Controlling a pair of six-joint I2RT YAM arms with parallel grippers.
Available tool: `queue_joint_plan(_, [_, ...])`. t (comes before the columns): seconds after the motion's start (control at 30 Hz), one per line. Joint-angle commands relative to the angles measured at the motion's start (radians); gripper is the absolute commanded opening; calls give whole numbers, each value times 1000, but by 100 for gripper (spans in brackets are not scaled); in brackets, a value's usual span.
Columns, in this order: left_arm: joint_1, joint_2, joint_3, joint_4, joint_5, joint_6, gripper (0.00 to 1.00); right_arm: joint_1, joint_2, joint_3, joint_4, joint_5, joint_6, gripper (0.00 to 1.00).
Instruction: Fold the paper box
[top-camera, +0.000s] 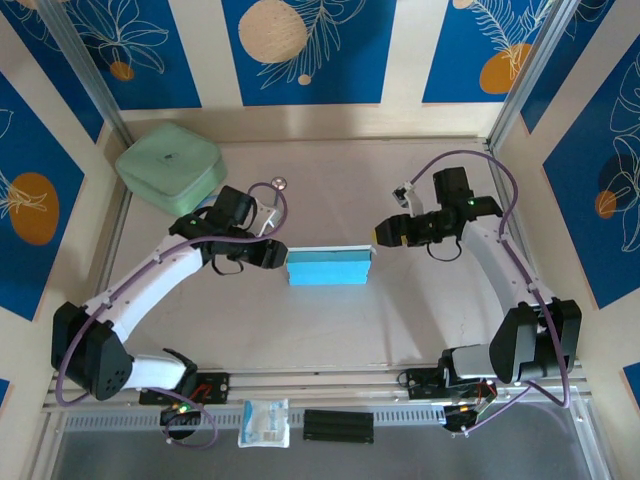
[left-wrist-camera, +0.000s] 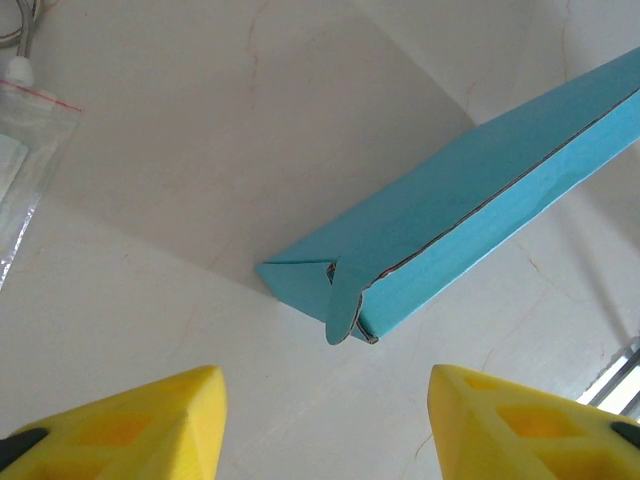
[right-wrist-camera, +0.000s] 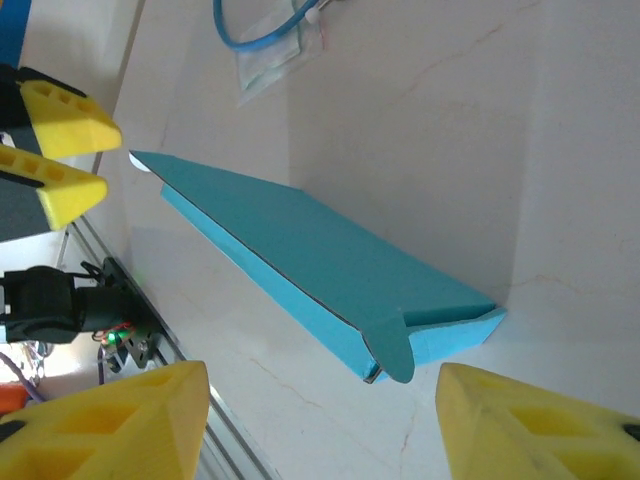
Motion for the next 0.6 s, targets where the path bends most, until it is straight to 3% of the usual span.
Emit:
queue_joint_plan(0.0, [-12,7,24,29,-10,-34,53,40,-1,-13,3,18,-1,56])
queue_joint_plan(0.2, [-18,20,9,59,-19,-80,48,116,24,-26,23,191,-6,43])
queue_joint_plan(0.47, [-28,37,4,62,-2,-87,46,127,-36,-81,78,261,-4,47])
queue_joint_plan(0.57, [-33,47,4,59,-4,-88,46,129,-44,-96,94,267,-4,44])
